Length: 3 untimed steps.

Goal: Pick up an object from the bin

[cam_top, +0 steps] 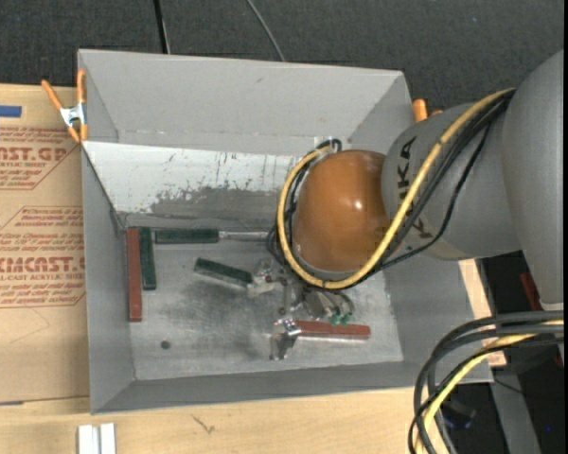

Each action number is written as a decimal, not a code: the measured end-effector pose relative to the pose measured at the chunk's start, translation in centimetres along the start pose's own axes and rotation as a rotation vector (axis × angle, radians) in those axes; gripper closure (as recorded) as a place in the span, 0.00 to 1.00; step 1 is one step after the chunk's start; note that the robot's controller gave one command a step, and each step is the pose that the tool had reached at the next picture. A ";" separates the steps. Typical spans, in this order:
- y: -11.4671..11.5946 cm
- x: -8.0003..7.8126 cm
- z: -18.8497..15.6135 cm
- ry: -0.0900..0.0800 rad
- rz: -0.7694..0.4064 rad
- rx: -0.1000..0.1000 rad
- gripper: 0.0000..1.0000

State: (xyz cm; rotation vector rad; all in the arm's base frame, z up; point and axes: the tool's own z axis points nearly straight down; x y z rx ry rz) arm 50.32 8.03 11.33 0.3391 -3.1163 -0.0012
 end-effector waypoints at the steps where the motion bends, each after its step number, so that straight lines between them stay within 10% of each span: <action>1: -5.9 0.3 3.8 -0.014 -0.348 0.003 1.00; 2: -5.9 0.3 3.8 -0.014 -0.348 0.003 1.00; 3: -8.9 3.4 -12.5 -0.010 -0.412 0.003 1.00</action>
Offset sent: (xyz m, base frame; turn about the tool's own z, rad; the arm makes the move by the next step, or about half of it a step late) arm 0.0000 0.0000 0.0000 0.0000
